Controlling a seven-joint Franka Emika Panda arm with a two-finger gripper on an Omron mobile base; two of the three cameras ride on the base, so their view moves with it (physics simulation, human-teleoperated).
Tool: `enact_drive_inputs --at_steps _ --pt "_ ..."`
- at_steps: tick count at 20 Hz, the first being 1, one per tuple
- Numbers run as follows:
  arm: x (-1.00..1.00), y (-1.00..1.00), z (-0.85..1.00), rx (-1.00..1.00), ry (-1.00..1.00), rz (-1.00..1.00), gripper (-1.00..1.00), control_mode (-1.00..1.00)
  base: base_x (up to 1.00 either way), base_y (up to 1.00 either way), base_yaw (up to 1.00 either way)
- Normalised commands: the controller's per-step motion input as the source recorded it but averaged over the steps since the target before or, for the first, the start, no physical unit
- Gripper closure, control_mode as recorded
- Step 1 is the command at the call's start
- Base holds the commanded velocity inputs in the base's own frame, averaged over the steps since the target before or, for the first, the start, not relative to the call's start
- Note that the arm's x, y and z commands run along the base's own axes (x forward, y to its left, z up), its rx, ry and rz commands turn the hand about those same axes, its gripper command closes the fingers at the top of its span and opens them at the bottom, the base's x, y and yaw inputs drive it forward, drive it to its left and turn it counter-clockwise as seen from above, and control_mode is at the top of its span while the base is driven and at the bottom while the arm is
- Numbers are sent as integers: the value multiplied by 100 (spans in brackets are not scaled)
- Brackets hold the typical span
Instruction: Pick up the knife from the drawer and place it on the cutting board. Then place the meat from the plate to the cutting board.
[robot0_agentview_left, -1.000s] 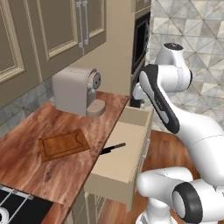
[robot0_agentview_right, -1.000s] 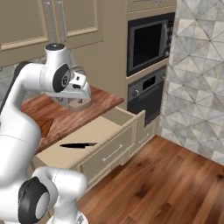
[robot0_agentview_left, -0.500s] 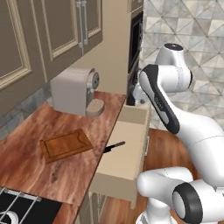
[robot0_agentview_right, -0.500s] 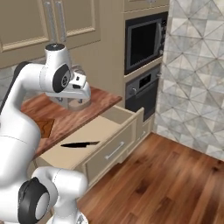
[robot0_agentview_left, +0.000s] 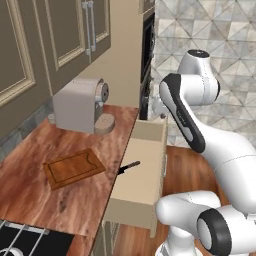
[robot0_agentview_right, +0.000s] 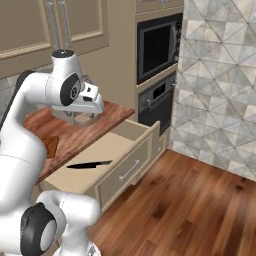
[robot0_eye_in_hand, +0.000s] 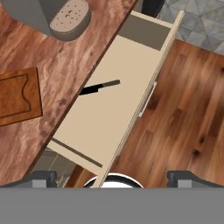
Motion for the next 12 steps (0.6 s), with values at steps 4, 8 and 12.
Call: enact_drive_inputs --at_steps 4,8,12 --pt "0 0 0 0 0 0 -100 100 -22 36 -14" --pt "0 0 0 0 0 0 -100 100 -10 27 -8" --pt "0 0 -12 0 1 1 -100 -100 0 4 0"
